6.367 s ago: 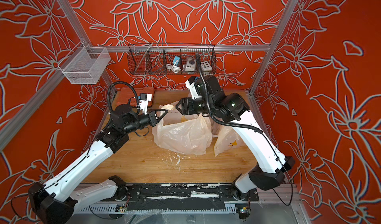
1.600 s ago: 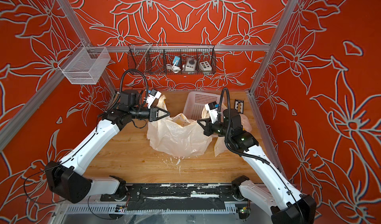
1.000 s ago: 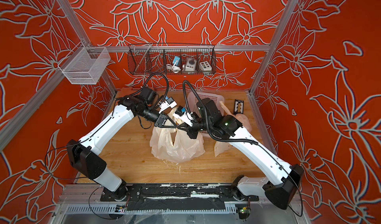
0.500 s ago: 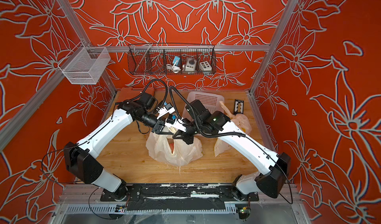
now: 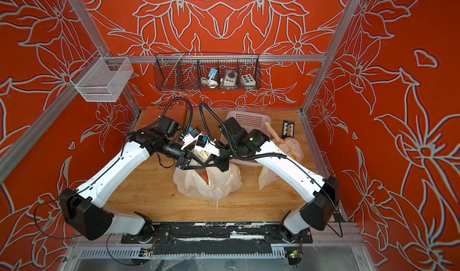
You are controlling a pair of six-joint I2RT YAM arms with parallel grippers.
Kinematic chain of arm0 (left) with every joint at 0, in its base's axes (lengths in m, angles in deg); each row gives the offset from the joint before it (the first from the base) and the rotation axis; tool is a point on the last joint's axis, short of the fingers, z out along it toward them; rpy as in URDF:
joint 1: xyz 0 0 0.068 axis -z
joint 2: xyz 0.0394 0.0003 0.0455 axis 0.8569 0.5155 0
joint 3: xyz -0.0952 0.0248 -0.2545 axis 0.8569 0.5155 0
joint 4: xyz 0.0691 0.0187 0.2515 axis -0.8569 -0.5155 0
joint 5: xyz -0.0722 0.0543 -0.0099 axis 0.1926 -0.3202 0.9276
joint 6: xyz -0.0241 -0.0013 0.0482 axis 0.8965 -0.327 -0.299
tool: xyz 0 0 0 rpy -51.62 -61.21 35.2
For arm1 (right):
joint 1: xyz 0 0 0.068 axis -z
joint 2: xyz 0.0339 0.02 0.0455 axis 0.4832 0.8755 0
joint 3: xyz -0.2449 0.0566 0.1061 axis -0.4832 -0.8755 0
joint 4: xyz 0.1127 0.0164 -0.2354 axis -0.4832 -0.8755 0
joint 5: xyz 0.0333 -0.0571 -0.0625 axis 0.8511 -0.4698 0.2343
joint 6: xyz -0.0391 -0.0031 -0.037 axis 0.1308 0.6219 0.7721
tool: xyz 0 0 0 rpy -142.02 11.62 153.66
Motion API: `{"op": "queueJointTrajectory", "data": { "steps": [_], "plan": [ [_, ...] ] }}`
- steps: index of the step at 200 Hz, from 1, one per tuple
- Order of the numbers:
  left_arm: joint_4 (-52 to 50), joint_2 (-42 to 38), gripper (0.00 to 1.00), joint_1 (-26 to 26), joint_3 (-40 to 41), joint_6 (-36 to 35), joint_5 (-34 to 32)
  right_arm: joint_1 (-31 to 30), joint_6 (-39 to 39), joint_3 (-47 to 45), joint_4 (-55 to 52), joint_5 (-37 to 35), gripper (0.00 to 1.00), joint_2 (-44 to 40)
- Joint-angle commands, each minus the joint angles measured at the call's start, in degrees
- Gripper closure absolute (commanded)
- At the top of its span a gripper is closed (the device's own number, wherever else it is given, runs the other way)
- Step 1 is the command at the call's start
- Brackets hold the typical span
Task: Place the peach into a plastic bag & tie a knot
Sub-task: Cross the plastic bag at the center of the board.
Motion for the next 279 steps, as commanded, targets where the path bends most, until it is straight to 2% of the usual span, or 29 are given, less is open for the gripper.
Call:
{"op": "queueJointTrajectory", "data": {
  "steps": [1, 37, 59, 98, 111, 128, 147, 155, 188, 207, 259, 267, 279],
  "plan": [
    [4.6, -1.5, 0.38, 0.5, 0.5, 1.3, 1.4, -0.3, 1.0, 1.9, -0.9, 0.1, 1.00, 1.0],
    [9.1, 0.4, 0.50, -0.8, -1.6, 7.4, 0.4, -1.2, 1.4, 1.4, -2.3, -0.4, 1.00, 1.2],
    [11.0, -0.3, 0.54, -2.7, -0.9, 9.2, 1.6, -1.3, 1.5, 0.0, -2.0, -1.2, 1.00, 0.3],
    [15.1, -1.8, 0.60, -3.0, 1.1, 12.1, 3.8, -1.2, 1.3, 0.1, -1.8, -0.9, 1.00, 0.1],
    [16.2, -1.6, 0.67, -3.0, 1.2, 13.0, 4.8, -1.3, 1.1, 0.0, -1.4, -1.3, 1.00, 0.2],
    [16.0, -1.1, 0.85, -3.0, 1.1, 13.1, 6.1, -1.2, -0.2, 0.1, -0.7, -2.7, 1.00, -0.1],
    [16.0, -0.9, 1.00, -3.1, 1.7, 13.2, 6.1, -1.1, -2.3, -0.8, 0.9, -6.7, 0.73, -1.8],
    [16.1, -0.8, 1.00, -3.2, 2.0, 13.5, 6.1, -0.9, -3.2, -1.7, 1.7, -8.3, 0.65, -3.1],
    [17.7, -0.3, 1.00, -4.6, 2.8, 16.7, 5.9, 0.3, -9.1, -9.2, 9.1, -12.8, 0.48, -11.0],
    [18.4, 0.0, 1.00, -4.7, 2.9, 18.0, 6.1, 0.2, -11.5, -12.1, 12.2, -14.8, 0.43, -13.7],
    [22.1, -0.5, 1.00, -4.7, 3.8, 21.8, 6.3, -0.9, -17.0, -14.2, 20.9, -10.9, 0.48, -12.3],
    [22.3, -0.5, 1.00, -4.6, 3.9, 22.1, 6.4, -0.9, -17.9, -14.3, 22.1, -11.7, 0.53, -11.9],
    [21.7, -0.7, 1.00, -4.6, 3.9, 21.9, 6.7, -0.9, -17.9, -14.1, 22.5, -13.5, 0.73, -11.8]
  ]
}}
